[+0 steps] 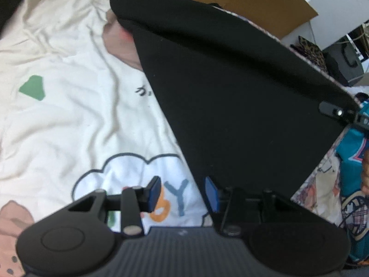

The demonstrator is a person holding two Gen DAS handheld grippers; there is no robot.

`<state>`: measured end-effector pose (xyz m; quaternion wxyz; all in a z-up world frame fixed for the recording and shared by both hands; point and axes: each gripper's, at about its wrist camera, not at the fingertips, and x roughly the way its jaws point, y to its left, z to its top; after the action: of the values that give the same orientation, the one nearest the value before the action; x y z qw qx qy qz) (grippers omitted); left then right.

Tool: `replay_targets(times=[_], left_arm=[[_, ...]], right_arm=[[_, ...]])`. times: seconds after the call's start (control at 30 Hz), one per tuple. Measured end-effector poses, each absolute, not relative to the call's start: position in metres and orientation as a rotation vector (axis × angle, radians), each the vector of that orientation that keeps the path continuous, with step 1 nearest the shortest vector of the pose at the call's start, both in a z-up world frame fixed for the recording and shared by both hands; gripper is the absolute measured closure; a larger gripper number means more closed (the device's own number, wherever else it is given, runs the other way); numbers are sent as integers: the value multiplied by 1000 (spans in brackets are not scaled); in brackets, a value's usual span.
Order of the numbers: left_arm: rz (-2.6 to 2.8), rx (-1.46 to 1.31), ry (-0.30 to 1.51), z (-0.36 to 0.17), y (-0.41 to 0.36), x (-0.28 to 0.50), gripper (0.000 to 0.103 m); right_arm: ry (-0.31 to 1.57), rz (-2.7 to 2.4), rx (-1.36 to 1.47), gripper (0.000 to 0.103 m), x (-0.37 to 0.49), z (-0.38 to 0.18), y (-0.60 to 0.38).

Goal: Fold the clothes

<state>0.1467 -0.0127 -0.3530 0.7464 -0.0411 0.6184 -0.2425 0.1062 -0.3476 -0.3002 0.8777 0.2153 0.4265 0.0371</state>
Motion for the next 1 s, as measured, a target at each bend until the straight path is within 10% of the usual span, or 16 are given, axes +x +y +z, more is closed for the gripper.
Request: replay_targets(times=[0.73, 1.0], left_arm=[[-716, -78, 1444, -386, -65, 111, 55], [-747, -88, 1483, -398, -60, 102, 48]], right_arm=[[993, -209, 642, 101, 44, -373, -429], [1001, -289, 558, 75, 33, -376, -439]])
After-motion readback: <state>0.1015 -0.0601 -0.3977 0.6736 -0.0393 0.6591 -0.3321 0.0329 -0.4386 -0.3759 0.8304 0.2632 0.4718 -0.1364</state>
